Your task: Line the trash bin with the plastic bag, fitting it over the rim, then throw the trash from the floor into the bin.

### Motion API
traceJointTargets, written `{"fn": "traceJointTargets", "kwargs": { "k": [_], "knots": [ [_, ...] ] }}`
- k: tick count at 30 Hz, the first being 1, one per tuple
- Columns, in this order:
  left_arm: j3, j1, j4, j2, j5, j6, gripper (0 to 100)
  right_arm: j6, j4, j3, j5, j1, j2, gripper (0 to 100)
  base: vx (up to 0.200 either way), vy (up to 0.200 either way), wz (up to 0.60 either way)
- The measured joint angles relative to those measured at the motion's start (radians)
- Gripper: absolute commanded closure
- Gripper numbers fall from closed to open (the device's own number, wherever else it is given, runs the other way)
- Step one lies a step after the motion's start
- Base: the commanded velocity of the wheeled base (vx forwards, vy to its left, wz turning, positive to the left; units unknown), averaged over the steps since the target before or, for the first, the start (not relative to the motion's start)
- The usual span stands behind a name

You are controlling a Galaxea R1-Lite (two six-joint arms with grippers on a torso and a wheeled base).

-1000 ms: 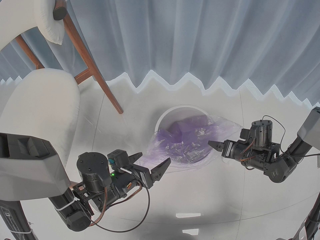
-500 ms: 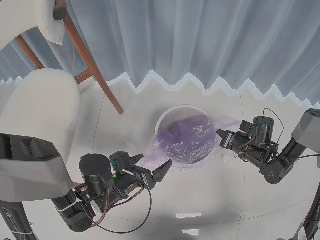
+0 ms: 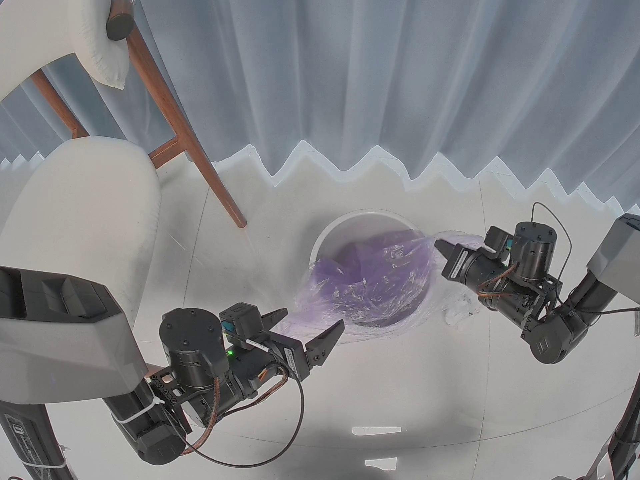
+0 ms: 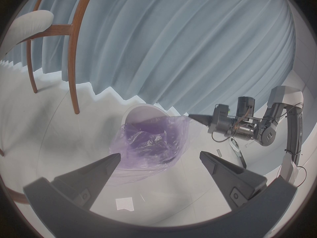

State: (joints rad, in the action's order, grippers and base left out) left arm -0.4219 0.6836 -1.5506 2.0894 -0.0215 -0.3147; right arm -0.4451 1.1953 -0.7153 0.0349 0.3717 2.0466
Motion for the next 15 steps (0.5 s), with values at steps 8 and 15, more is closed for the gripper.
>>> {"fn": "traceJointTargets", "kwargs": {
  "k": [8,15],
  "knots": [
    [-0.009,0.015,0.000,0.011,0.000,-0.004,0,-0.001,0.244,-0.029,0.014,0.006,0.007,100,0.000,0.000,0.00],
    [-0.074,0.015,-0.001,0.045,-0.013,-0.003,0,-0.001,0.296,-0.042,0.019,0.029,0.031,100,0.000,0.000,0.00]
  ]
}}
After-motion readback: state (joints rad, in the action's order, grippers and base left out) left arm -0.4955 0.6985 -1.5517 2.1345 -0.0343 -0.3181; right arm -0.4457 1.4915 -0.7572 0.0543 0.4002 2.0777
